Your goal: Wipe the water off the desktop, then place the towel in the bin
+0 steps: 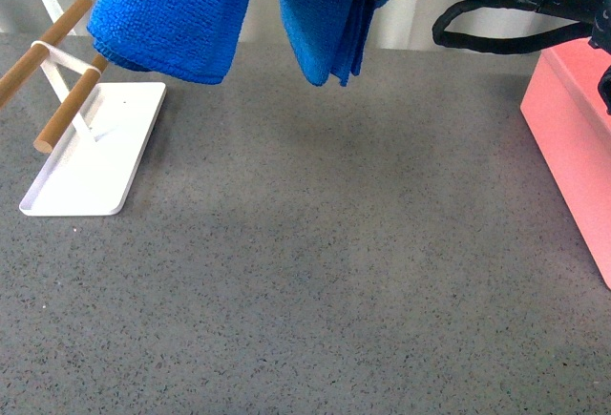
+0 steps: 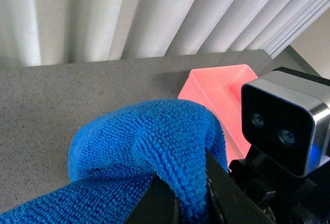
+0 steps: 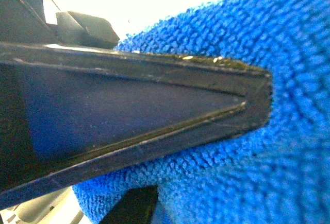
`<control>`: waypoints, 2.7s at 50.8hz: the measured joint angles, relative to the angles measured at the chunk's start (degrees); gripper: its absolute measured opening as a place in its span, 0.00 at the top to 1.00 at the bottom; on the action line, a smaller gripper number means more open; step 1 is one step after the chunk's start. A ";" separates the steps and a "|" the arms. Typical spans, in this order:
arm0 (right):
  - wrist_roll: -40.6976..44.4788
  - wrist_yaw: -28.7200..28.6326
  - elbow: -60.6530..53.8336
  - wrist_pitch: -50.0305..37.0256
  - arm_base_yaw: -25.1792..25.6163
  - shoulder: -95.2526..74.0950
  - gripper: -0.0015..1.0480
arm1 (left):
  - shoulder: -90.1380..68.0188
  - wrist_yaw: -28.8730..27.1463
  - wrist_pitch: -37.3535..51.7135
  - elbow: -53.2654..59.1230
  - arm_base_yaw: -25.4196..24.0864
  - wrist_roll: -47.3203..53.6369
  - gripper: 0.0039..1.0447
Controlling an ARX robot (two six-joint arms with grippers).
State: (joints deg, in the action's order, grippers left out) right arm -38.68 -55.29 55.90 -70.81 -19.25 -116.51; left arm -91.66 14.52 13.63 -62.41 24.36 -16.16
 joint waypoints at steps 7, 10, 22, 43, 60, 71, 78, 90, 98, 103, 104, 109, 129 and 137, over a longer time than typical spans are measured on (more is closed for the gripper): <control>-0.70 0.33 -0.39 -0.52 0.00 0.00 0.93 | 0.00 0.42 0.00 -0.13 0.02 -0.02 0.82; -0.74 0.44 -0.61 -0.46 -0.02 0.00 0.95 | 0.00 0.48 0.00 -0.15 0.04 -0.02 0.75; -0.48 0.72 -0.90 0.83 0.00 0.07 0.95 | 0.00 0.94 0.00 -0.17 0.26 -0.02 0.47; 2.89 0.33 -2.27 4.98 0.92 2.82 0.95 | 6.34 -34.88 26.69 17.64 -0.37 12.35 0.42; 5.01 0.72 -4.70 6.80 1.57 4.28 0.95 | 22.40 -28.09 33.31 40.81 -10.01 15.41 0.97; 7.02 0.72 -6.16 9.64 2.84 7.34 0.95 | 31.85 -23.65 33.16 49.79 -14.99 15.69 0.97; 7.50 0.72 -6.56 10.60 3.21 8.46 0.95 | 36.54 -21.73 31.61 52.98 -16.74 15.72 0.97; 8.31 1.09 -6.93 11.67 3.76 9.49 0.95 | 44.11 -19.65 27.67 56.72 -19.12 15.72 0.97; 9.16 1.20 -7.02 12.94 3.85 9.62 0.95 | 48.96 -14.80 24.48 58.36 -23.43 15.74 0.97; 9.62 1.20 -7.02 13.64 3.89 9.62 0.95 | 51.69 -14.88 22.60 59.12 -24.13 15.74 0.97; 9.77 1.22 -7.02 13.86 3.89 9.66 0.95 | 51.67 -14.75 23.10 59.63 -24.22 15.74 0.97; 10.34 1.38 -7.02 14.88 3.89 9.70 0.95 | 52.70 -14.73 24.28 61.09 -24.22 15.74 0.97; 13.84 1.62 -7.02 19.74 4.61 9.81 0.95 | 66.34 -14.56 11.58 61.13 -24.22 15.76 0.97; 15.02 1.55 -7.02 20.98 5.35 9.81 0.95 | 70.77 -14.56 7.43 61.13 -24.22 15.76 0.97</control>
State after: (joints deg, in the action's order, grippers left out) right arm -23.66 -53.74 48.88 -49.82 -13.89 -106.69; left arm -20.88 -0.03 21.06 -1.28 0.14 -0.40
